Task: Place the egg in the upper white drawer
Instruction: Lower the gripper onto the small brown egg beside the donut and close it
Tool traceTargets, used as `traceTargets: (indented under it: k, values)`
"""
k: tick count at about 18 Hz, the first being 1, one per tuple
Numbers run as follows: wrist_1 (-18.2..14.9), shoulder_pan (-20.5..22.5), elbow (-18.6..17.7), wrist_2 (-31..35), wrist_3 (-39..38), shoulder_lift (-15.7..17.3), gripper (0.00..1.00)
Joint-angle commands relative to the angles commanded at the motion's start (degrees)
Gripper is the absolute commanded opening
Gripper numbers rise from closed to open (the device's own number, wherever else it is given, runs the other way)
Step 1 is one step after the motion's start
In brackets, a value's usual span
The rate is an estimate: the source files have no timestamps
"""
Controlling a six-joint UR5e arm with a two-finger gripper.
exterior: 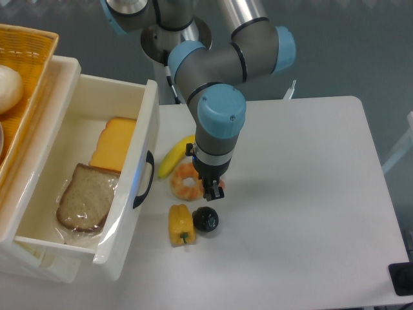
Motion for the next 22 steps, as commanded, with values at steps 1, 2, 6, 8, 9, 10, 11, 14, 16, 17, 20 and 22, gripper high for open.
traceTargets:
  k: [1,2,6,8,9,10,11,14,16,17,20,22]
  values:
    - [0.0,0.0,0.0,0.0,0.0,0.0,0.14]
    - [0.0,0.0,0.1,0.0,0.0,0.0,0.14]
    - [0.0,0.0,0.7,0.0,-1.5,0.0,0.14]
    - [0.0,0.0,1.3,-0.5,-1.7,0.0,0.14]
    - [-0.1,0.2,1.9,-1.1,-2.1,0.0,0.14]
    - [-0.3,0.1,2.4,-1.3,-2.9,0.0,0.14]
    - [-0.8,0.2,2.6,-1.3,-3.4,0.0,0.14]
    - [-1.2,0.3,4.0,-1.4,-4.1,0.0,0.14]
    - [-3.4,0.9,5.6,-1.3,-6.2,0.0,0.14]
    - [-4.1,1.2,6.1,-1.3,-6.5,0.0,0.14]
    - [-4.7,2.5,6.2,-1.4,-8.9,0.9,0.14]
    - [-6.3,3.8,6.1,-1.5,-9.6,3.0,0.14]
